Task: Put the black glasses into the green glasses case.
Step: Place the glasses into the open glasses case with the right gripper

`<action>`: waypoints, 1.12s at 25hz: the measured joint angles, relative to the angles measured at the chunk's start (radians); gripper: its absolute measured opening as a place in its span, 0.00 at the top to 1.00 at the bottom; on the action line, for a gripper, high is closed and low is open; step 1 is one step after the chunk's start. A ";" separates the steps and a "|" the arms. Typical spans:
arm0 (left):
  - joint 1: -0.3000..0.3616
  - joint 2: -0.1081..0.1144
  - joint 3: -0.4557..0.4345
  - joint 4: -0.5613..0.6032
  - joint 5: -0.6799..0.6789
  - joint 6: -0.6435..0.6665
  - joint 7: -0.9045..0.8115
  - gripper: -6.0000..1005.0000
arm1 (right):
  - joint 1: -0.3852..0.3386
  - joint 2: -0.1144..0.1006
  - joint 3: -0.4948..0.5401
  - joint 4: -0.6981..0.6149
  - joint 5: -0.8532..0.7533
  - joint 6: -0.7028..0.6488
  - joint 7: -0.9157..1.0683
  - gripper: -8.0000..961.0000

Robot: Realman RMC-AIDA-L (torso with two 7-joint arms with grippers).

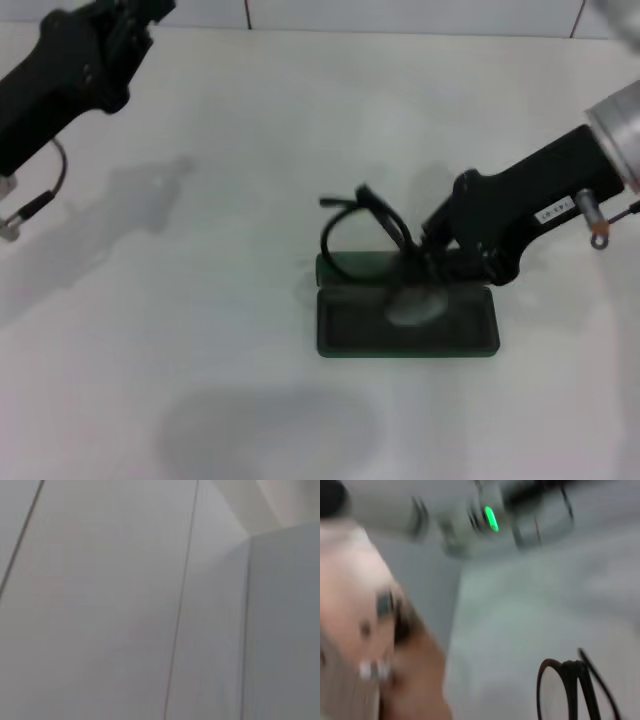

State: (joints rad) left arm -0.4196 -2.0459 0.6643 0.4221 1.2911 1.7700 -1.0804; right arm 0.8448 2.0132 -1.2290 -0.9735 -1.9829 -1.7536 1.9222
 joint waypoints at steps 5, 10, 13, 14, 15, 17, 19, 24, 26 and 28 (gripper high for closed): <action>0.081 -0.010 -0.001 -0.001 0.000 0.035 0.057 0.96 | 0.169 0.010 -0.162 -0.001 -0.191 -0.051 0.183 0.94; 0.147 -0.031 0.005 -0.023 0.019 0.060 0.140 0.96 | 0.300 0.014 -0.333 0.053 -0.201 -0.036 0.242 0.94; 0.178 -0.041 0.008 -0.025 0.032 0.071 0.165 0.96 | 0.348 0.014 -0.408 0.095 -0.200 -0.001 0.268 0.94; 0.187 -0.041 0.008 -0.027 0.034 0.076 0.168 0.96 | 0.363 0.014 -0.437 0.108 -0.200 0.016 0.277 0.94; 0.196 -0.041 0.009 -0.033 0.037 0.084 0.173 0.96 | 0.374 0.014 -0.461 0.120 -0.199 0.030 0.282 0.94; 0.205 -0.041 0.009 -0.040 0.039 0.090 0.180 0.96 | 0.401 0.015 -0.506 0.151 -0.190 0.061 0.286 0.94; 0.226 -0.041 0.009 -0.058 0.040 0.095 0.208 0.96 | 0.420 0.015 -0.539 0.181 -0.174 0.098 0.286 0.94; 0.231 -0.042 0.008 -0.075 0.040 0.095 0.228 0.96 | 0.458 0.015 -0.597 0.228 -0.153 0.162 0.281 0.94; 0.229 -0.041 0.008 -0.075 0.040 0.095 0.228 0.96 | 0.469 0.015 -0.621 0.239 -0.139 0.174 0.280 0.94; 0.225 -0.041 0.008 -0.075 0.044 0.095 0.228 0.96 | 0.477 0.015 -0.643 0.251 -0.116 0.190 0.280 0.94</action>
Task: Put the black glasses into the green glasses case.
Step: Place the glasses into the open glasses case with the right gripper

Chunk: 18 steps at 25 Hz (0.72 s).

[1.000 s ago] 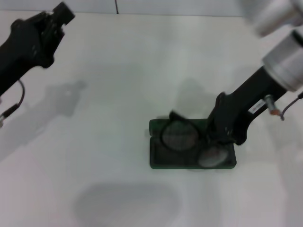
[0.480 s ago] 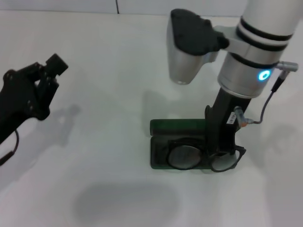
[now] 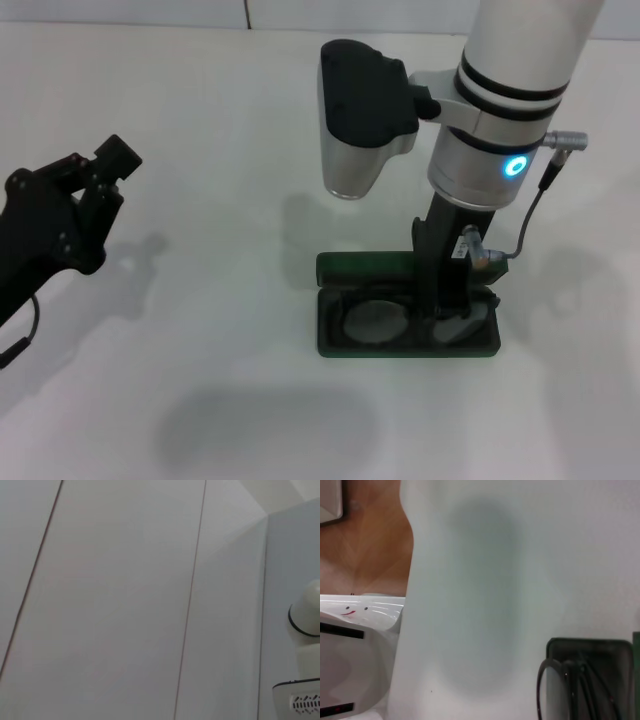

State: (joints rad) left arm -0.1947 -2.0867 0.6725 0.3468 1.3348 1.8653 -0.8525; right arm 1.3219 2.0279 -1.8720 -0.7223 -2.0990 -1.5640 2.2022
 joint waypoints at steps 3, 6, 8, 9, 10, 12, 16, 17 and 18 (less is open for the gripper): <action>-0.008 0.000 0.001 0.000 0.013 0.000 0.000 0.96 | 0.004 0.000 -0.025 0.009 0.012 0.011 0.000 0.94; -0.012 -0.001 0.006 -0.001 0.020 0.000 0.000 0.96 | 0.005 0.000 -0.041 0.010 0.024 0.022 0.001 0.94; -0.012 -0.001 0.008 -0.002 0.021 0.000 0.001 0.96 | 0.005 0.000 -0.046 0.011 0.026 0.031 0.004 0.94; -0.012 -0.001 0.008 -0.004 0.021 0.000 0.001 0.96 | 0.004 0.000 -0.048 0.011 0.026 0.035 0.004 0.94; -0.012 -0.001 0.008 -0.007 0.021 0.000 0.001 0.96 | 0.004 0.000 -0.052 0.012 0.026 0.042 0.005 0.94; -0.014 -0.001 0.009 -0.012 0.021 0.001 0.001 0.96 | 0.002 0.000 -0.060 0.012 0.025 0.051 0.005 0.94; -0.015 -0.001 0.009 -0.014 0.021 0.001 0.001 0.96 | 0.006 0.000 -0.073 0.031 0.027 0.061 0.007 0.94; -0.016 -0.001 0.009 -0.014 0.021 0.001 0.001 0.96 | 0.009 0.000 -0.073 0.041 0.029 0.064 0.007 0.94; -0.017 -0.001 0.010 -0.014 0.021 0.001 0.001 0.96 | 0.011 0.000 -0.073 0.044 0.030 0.066 0.007 0.94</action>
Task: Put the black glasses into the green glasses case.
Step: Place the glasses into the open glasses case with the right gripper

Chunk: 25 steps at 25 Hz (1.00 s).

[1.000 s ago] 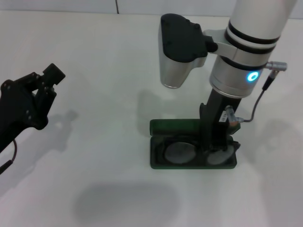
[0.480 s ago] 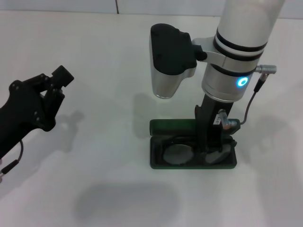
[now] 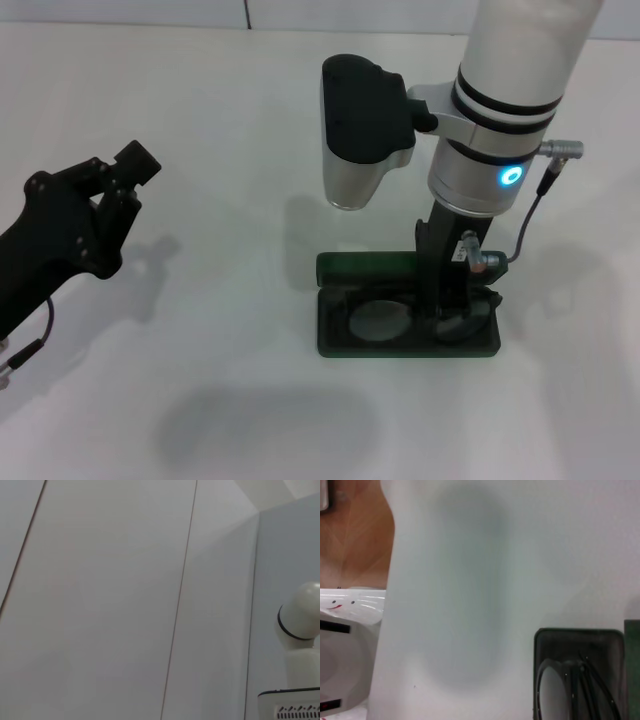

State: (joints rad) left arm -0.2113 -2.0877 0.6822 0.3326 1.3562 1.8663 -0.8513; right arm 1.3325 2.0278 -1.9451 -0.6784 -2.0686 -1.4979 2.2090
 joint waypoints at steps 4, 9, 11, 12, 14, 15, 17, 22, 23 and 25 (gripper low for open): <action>-0.003 -0.001 0.000 -0.001 0.000 -0.001 0.000 0.96 | 0.002 0.000 0.000 0.005 0.003 0.004 0.000 0.94; -0.004 -0.001 0.000 -0.003 0.000 -0.002 0.000 0.96 | 0.016 0.000 0.000 0.027 0.004 0.005 0.002 0.94; -0.004 -0.002 0.001 -0.004 0.000 -0.002 0.000 0.96 | 0.024 0.000 0.000 0.041 0.007 0.003 0.002 0.94; -0.004 -0.002 0.001 -0.006 0.000 -0.001 0.001 0.96 | 0.026 0.000 -0.001 0.046 0.009 0.001 0.002 0.94; -0.004 -0.002 0.002 -0.010 0.000 -0.001 0.005 0.96 | 0.028 0.000 -0.001 0.050 0.014 0.000 0.002 0.94; -0.003 -0.002 0.002 -0.012 0.000 0.000 0.007 0.96 | 0.028 0.000 -0.001 0.052 0.015 0.000 0.002 0.94; -0.003 -0.002 0.002 -0.012 0.000 0.000 0.008 0.96 | 0.028 0.000 -0.001 0.055 0.018 -0.001 0.003 0.94; -0.003 -0.002 0.002 -0.012 0.000 0.001 0.009 0.96 | 0.029 0.000 -0.011 0.056 0.020 -0.004 0.007 0.93; -0.003 -0.002 0.002 -0.012 0.000 0.001 0.009 0.96 | 0.029 0.000 -0.018 0.056 0.020 -0.004 0.009 0.93; -0.003 -0.002 0.002 -0.012 0.000 0.001 0.009 0.96 | 0.029 0.000 -0.020 0.056 0.020 -0.002 0.011 0.93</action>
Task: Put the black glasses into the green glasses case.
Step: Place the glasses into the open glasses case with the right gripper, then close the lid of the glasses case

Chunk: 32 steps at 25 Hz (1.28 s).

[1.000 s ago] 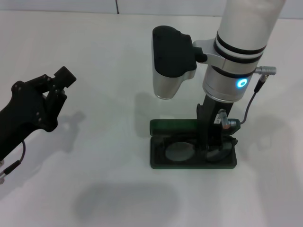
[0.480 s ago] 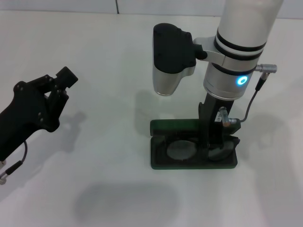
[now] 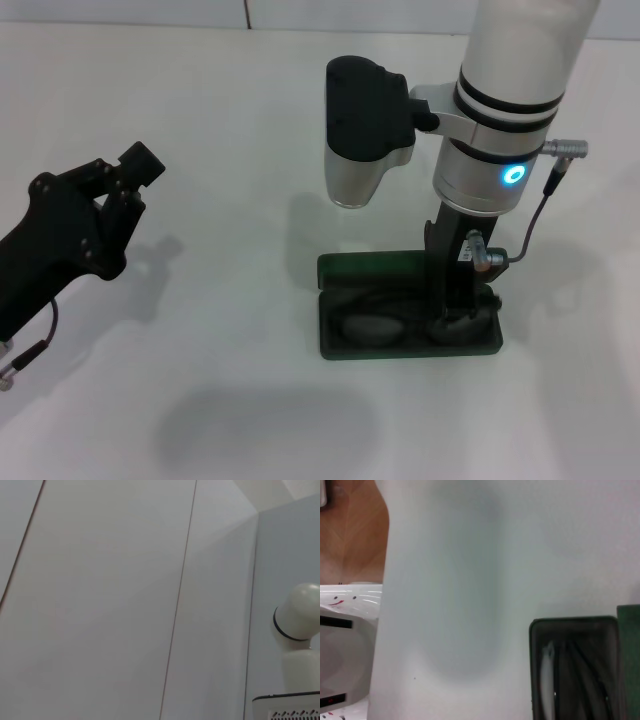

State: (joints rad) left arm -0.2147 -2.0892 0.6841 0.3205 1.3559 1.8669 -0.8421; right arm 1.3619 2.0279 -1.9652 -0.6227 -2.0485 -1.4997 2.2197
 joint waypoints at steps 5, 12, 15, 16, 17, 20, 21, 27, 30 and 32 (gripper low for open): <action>0.000 0.000 0.000 0.000 0.000 0.000 0.000 0.96 | 0.000 0.000 -0.004 0.000 0.000 0.011 0.009 0.90; 0.004 0.000 0.000 0.000 0.000 0.000 -0.001 0.96 | -0.007 0.000 -0.004 -0.042 -0.009 0.021 0.033 0.89; 0.005 0.002 0.000 0.001 -0.001 0.000 -0.006 0.96 | -0.019 0.000 0.002 -0.088 -0.021 0.017 0.051 0.89; 0.005 0.003 0.000 0.002 -0.002 0.001 -0.008 0.96 | -0.024 0.000 0.004 -0.107 -0.025 0.014 0.058 0.89; 0.005 0.004 0.000 0.004 -0.003 0.002 -0.009 0.96 | -0.032 0.000 0.008 -0.131 -0.033 0.011 0.063 0.88; 0.001 0.005 -0.005 0.008 -0.006 0.004 -0.013 0.96 | -0.078 0.000 0.052 -0.222 -0.080 0.004 0.076 0.87; 0.001 0.005 -0.005 0.008 -0.006 0.004 -0.013 0.96 | -0.100 0.000 0.077 -0.256 -0.094 0.001 0.078 0.87; -0.047 0.017 -0.008 0.010 -0.008 0.004 -0.049 0.96 | -0.355 -0.004 0.304 -0.576 -0.132 -0.063 0.073 0.85; -0.062 0.025 -0.008 0.010 -0.009 -0.002 -0.072 0.96 | -0.485 -0.005 0.371 -0.718 -0.127 -0.084 0.071 0.85; -0.098 0.034 -0.006 0.011 -0.004 -0.017 -0.109 0.96 | -0.608 -0.006 0.425 -0.833 -0.119 -0.089 0.068 0.84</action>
State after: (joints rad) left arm -0.3130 -2.0549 0.6785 0.3314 1.3520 1.8498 -0.9508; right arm 0.7542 2.0217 -1.5400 -1.4558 -2.1675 -1.5885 2.2875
